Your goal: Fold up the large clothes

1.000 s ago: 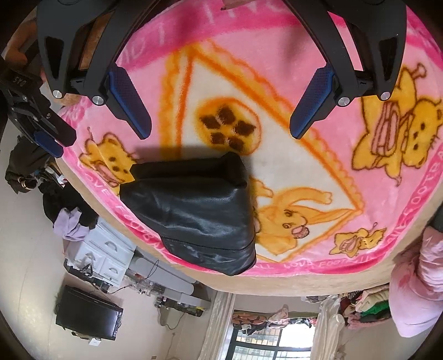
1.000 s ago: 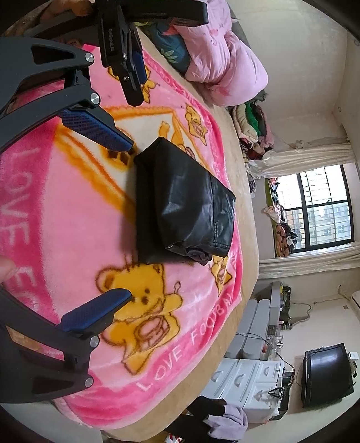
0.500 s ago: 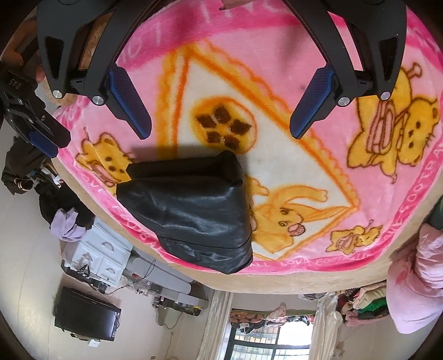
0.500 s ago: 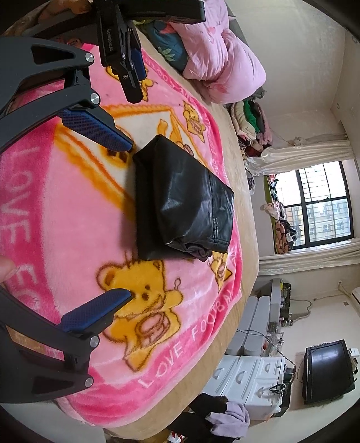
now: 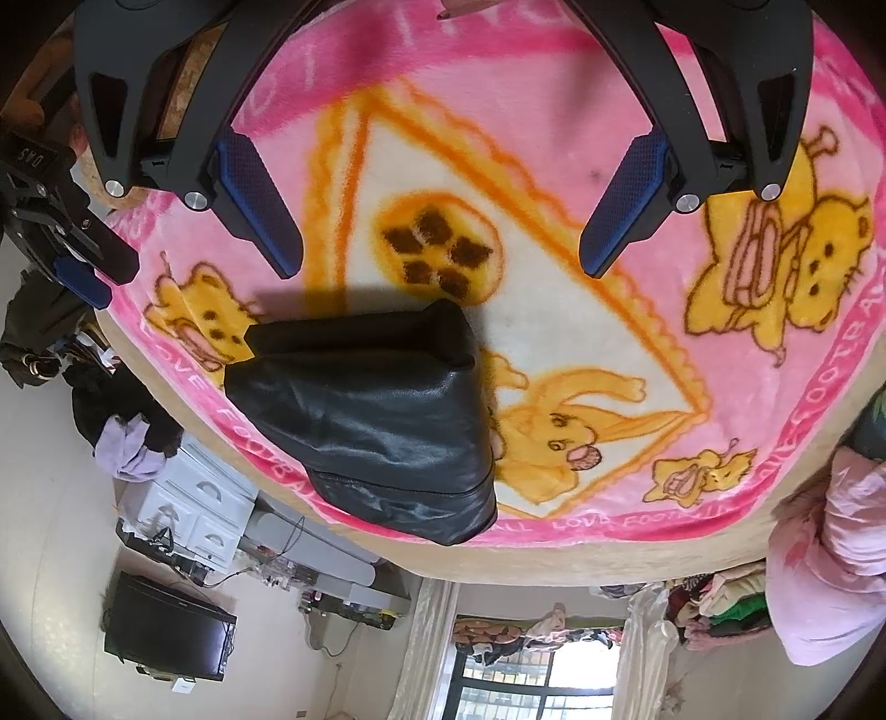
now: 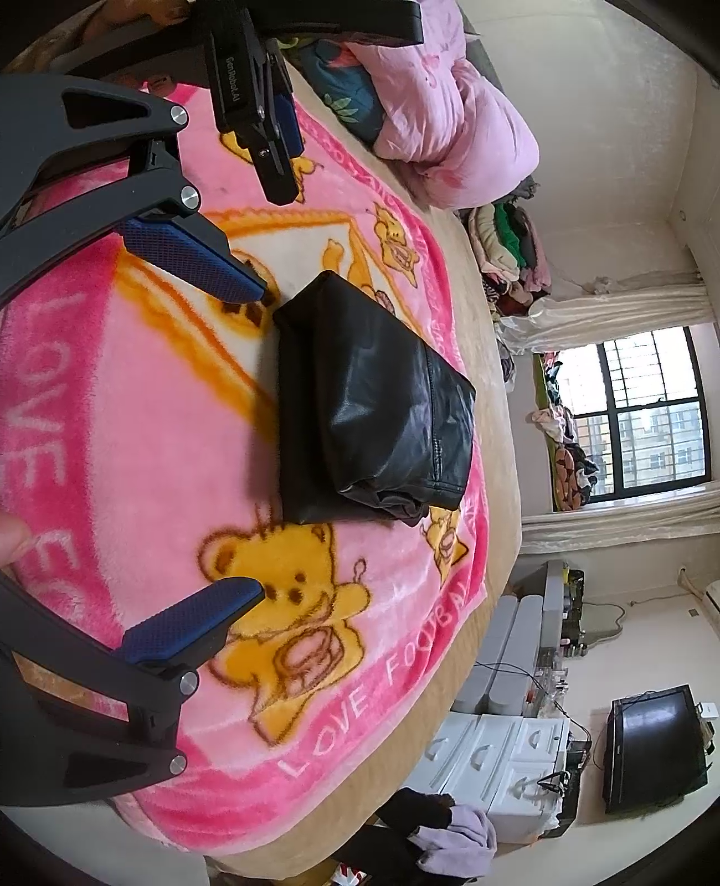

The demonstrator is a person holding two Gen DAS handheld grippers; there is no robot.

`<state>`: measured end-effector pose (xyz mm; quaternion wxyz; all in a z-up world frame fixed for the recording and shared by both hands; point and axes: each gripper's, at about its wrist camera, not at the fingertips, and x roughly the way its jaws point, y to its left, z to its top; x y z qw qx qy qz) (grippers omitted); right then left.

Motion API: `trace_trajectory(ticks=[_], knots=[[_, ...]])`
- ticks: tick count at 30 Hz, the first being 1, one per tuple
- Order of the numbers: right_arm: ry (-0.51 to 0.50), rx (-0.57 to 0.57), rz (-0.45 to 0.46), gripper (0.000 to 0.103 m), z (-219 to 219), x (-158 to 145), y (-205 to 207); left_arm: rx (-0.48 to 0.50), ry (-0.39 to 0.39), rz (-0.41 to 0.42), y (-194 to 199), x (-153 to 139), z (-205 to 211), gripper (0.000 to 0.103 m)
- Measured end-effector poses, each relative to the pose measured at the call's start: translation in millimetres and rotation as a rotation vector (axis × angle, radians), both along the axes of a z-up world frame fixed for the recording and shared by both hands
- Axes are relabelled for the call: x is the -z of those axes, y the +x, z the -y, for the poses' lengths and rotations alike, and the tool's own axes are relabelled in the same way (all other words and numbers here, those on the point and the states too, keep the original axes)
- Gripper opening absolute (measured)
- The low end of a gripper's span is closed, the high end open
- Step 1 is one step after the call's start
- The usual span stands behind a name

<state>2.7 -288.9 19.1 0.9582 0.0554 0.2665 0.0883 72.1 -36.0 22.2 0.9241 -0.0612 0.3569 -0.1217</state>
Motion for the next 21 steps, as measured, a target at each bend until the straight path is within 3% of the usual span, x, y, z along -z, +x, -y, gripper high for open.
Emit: trace_trajectory(ticks=[21], knots=[[-0.009, -0.003, -0.012, 0.099, -0.6, 4.3, -0.8, -0.013, 0.011, 0.003, -0.3, -3.5, -1.6, 0.094]])
